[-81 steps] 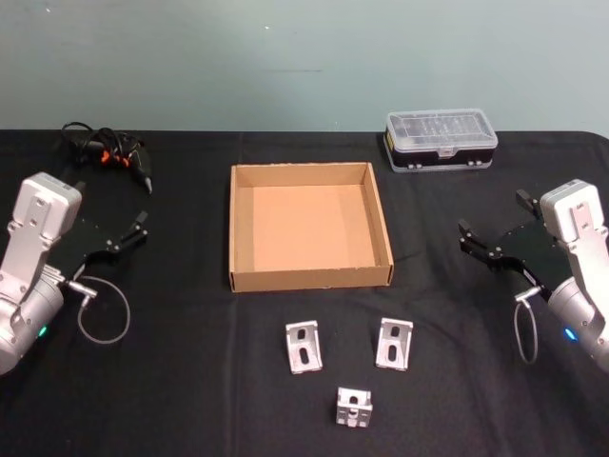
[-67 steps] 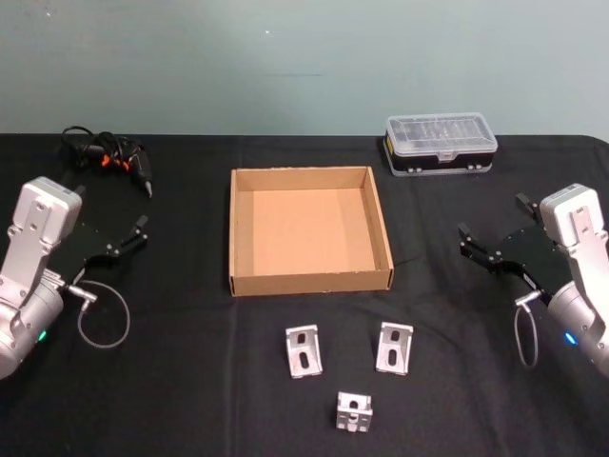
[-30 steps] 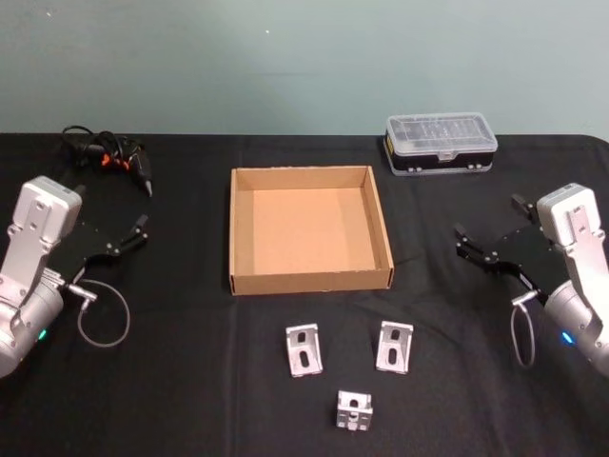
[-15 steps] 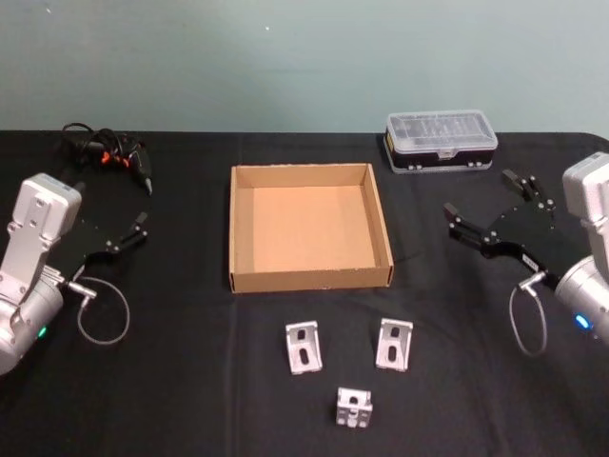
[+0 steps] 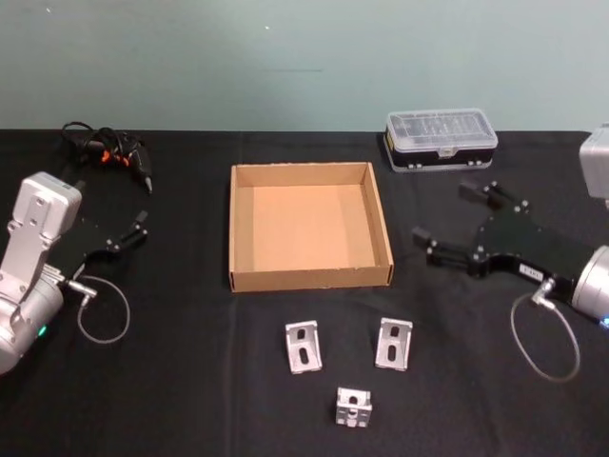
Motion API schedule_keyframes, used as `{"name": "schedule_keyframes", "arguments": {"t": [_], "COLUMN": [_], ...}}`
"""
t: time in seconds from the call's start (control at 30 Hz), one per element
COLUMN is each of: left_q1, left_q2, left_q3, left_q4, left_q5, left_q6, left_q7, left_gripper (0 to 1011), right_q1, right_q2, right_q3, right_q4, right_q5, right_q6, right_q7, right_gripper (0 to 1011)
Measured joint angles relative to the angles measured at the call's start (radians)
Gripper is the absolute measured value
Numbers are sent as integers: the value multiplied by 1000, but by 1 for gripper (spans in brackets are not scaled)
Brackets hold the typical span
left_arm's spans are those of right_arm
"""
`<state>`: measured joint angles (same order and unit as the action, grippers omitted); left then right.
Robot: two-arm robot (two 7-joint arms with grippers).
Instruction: Use one hand to pick up the angle iron from the table and place it into the box.
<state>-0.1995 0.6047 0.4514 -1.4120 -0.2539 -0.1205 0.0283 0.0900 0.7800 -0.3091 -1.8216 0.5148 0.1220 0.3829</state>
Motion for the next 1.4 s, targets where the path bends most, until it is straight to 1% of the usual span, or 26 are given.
{"name": "schedule_keyframes", "arguments": {"t": [0.03, 0.07, 0.1, 0.17, 0.2, 0.27, 0.3, 0.37, 0.4, 0.5, 0.6, 0.83, 1.03, 1.4], "left_q1": [0, 0, 0, 0, 0, 0, 0, 0, 0, 0, 0, 0, 0, 0], "left_q2": [0, 0, 0, 0, 0, 0, 0, 0, 0, 0, 0, 0, 0, 0], "left_q3": [0, 0, 0, 0, 0, 0, 0, 0, 0, 0, 0, 0, 0, 0], "left_q4": [0, 0, 0, 0, 0, 0, 0, 0, 0, 0, 0, 0, 0, 0], "left_q5": [0, 0, 0, 0, 0, 0, 0, 0, 0, 0, 0, 0, 0, 0], "left_q6": [0, 0, 0, 0, 0, 0, 0, 0, 0, 0, 0, 0, 0, 0], "left_q7": [0, 0, 0, 0, 0, 0, 0, 0, 0, 0, 0, 0, 0, 0], "left_gripper": [1011, 1011, 1011, 1011, 1011, 1011, 1011, 1011, 1011, 1011, 1011, 1011, 1011, 1011], "right_q1": [1, 1, 4, 9, 16, 26, 36, 48, 60, 80, 109, 146, 162, 190], "right_q2": [12, 12, 23, 34, 45, 58, 71, 81, 88, 95, 96, 83, 65, 21], "right_q3": [0, 0, -1, -5, -13, -24, -39, -54, -72, -100, -144, -196, -213, -246], "right_q4": [-13, -13, -23, -30, -35, -37, -35, -29, -19, -2, 35, 99, 142, 216], "right_q5": [8, 8, 15, 22, 27, 31, 35, 39, 43, 43, 38, 23, 21, 22], "right_q6": [28, 28, 57, 82, 108, 133, 155, 173, 191, 213, 236, 253, 252, 232], "right_q7": [21, 21, 45, 69, 95, 124, 152, 175, 199, 227, 255, 267, 264, 262], "right_gripper": [1003, 1003, 1003, 1003, 1003, 1003, 1003, 1003, 1003, 1003, 1003, 1003, 1003, 1003]}}
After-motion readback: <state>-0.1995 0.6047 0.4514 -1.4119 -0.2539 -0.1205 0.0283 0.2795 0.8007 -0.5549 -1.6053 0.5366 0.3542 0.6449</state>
